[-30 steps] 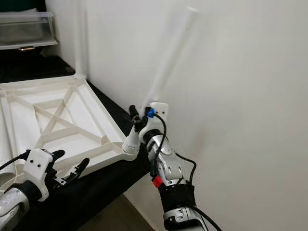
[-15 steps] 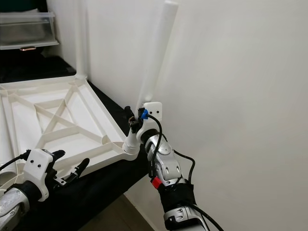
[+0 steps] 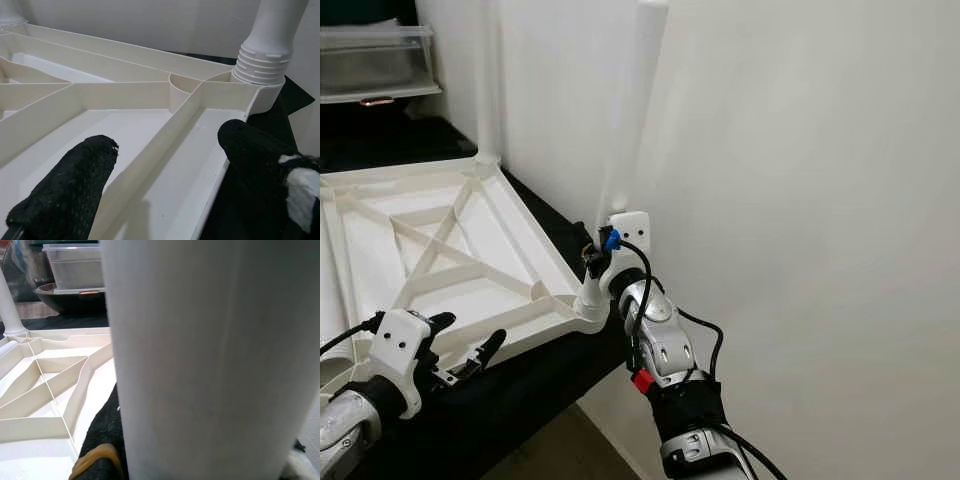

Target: Building children table

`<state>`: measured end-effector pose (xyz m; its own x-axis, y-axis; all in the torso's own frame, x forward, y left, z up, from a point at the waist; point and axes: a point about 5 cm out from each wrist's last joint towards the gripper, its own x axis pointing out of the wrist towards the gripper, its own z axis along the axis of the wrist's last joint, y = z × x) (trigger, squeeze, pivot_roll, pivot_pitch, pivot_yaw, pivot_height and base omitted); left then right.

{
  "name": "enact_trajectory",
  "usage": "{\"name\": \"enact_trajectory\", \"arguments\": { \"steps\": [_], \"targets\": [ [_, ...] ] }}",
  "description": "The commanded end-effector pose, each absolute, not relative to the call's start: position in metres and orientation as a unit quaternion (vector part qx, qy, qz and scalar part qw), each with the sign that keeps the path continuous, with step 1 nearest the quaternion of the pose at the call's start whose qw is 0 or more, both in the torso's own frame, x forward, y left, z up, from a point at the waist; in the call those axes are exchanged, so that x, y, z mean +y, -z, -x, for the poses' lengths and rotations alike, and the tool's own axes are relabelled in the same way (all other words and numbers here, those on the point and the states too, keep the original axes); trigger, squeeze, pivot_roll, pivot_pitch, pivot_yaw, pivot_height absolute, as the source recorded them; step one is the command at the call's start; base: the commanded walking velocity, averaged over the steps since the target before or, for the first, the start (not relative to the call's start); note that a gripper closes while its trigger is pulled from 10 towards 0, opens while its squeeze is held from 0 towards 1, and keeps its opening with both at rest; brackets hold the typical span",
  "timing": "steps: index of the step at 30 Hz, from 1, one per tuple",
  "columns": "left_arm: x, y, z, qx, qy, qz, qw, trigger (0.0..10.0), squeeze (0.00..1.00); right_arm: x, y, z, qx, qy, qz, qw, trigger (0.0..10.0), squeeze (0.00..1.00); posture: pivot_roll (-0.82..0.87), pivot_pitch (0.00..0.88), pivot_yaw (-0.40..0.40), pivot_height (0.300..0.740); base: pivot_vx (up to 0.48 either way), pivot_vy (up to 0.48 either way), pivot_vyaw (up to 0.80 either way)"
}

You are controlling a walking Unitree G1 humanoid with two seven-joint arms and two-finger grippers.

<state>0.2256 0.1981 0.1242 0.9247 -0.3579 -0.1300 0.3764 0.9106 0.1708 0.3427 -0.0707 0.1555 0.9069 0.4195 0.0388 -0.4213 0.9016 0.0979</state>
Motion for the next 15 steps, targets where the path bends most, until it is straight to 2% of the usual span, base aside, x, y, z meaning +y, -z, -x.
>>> {"name": "enact_trajectory", "arguments": {
  "steps": [1,15],
  "targets": [
    [0.195,-0.119,-0.226,0.058,0.196,-0.095,0.974,10.0,0.0,-0.078,-0.108,-0.333,0.098,-0.208,-0.024,0.973,10.0,0.0,0.14,0.0,-0.158,0.74,0.0,0.0,0.0],
    [0.194,-0.12,-0.228,0.055,0.199,-0.095,0.974,10.0,0.0,-0.079,-0.127,-0.337,0.064,-0.211,-0.03,0.975,10.0,0.0,0.13,0.0,-0.155,0.74,0.0,0.0,0.0]
  ]
}}
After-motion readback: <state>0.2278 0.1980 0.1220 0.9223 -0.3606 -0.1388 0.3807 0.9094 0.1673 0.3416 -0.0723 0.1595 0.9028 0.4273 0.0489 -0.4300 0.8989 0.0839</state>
